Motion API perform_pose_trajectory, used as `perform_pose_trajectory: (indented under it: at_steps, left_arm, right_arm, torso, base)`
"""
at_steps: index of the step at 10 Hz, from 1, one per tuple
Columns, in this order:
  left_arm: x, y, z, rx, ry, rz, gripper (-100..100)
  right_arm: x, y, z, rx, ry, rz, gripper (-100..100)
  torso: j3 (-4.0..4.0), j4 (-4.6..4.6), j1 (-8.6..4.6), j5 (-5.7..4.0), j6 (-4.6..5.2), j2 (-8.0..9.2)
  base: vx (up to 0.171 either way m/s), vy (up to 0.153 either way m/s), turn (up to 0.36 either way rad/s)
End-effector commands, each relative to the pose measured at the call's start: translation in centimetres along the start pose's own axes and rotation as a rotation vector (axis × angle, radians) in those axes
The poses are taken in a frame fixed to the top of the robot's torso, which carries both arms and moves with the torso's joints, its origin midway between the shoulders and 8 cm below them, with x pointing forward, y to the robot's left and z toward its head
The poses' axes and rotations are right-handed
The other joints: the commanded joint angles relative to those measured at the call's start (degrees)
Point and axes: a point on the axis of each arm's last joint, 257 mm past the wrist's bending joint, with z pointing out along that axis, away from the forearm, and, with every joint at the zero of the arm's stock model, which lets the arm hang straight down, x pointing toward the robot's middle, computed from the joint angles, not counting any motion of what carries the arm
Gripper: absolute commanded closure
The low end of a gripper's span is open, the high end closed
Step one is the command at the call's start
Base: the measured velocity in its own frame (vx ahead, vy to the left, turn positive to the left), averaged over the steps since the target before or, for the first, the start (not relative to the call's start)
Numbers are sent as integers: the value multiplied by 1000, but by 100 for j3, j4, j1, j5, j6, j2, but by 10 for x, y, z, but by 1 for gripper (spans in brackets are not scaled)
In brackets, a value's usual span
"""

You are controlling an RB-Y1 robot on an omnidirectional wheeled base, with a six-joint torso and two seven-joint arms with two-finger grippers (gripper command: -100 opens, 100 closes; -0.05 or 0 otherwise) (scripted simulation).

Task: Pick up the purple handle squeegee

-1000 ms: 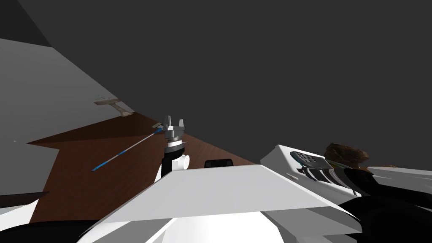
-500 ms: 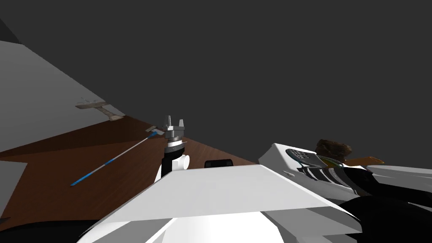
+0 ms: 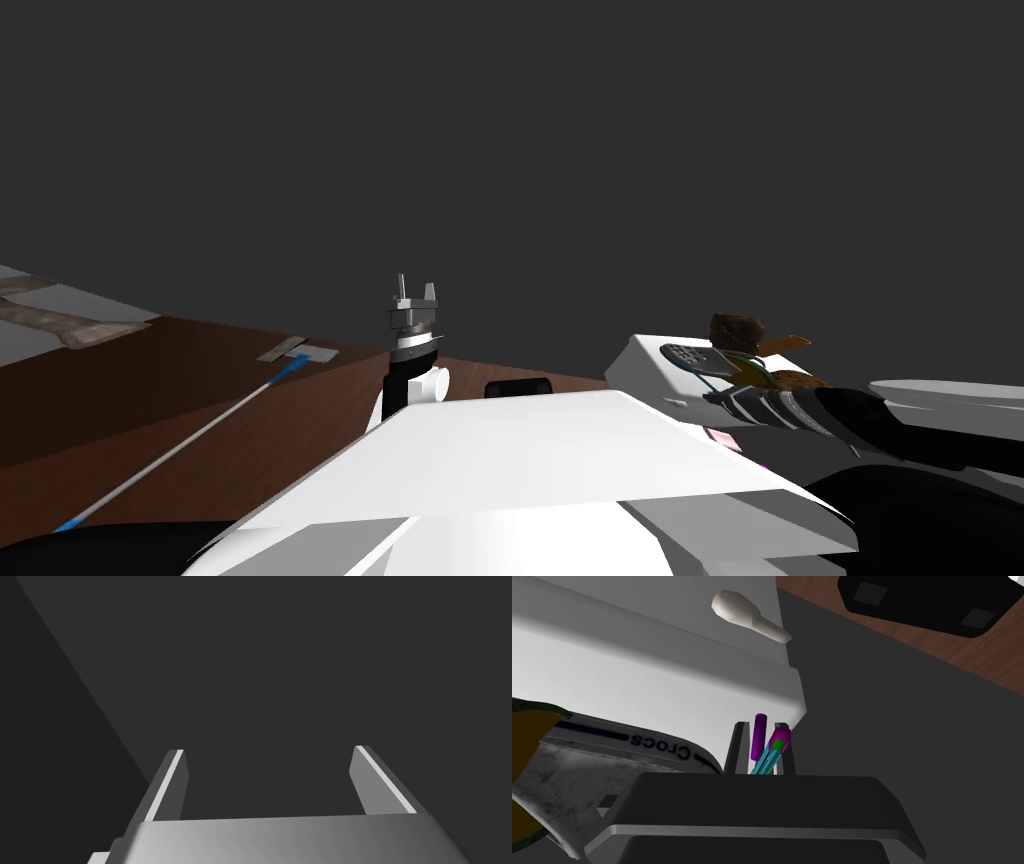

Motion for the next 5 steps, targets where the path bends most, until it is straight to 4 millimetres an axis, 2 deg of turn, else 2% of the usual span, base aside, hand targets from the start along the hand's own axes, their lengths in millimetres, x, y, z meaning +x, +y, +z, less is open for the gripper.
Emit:
perform_pose_trajectory:
  at_steps: [1,3,4,5]
  left_arm:
    - [0,0,0,0,0,0,0]
    - [0,0,0,0,0,0,0]
    - [0,0,0,0,0,0,0]
    - [0,0,0,0,0,0,0]
  right_arm:
    - [-5,1,-3,-18,0,-66,100]
    - [-10,2,-7,-37,2,-141,100]
    - [-9,1,-5,-28,0,-116,100]
    - [-8,2,-5,-31,2,-120,0]
  torso:
    - [0,0,0,0,0,0]
    - [1,0,-4,-3,-3,3]
    - [5,1,2,-3,-3,10]
    - [19,6,-8,-5,-18,36]
  base:
    - [231,20,-403]
    - [196,45,-400]
    - [79,40,-93]
    - [13,8,14]
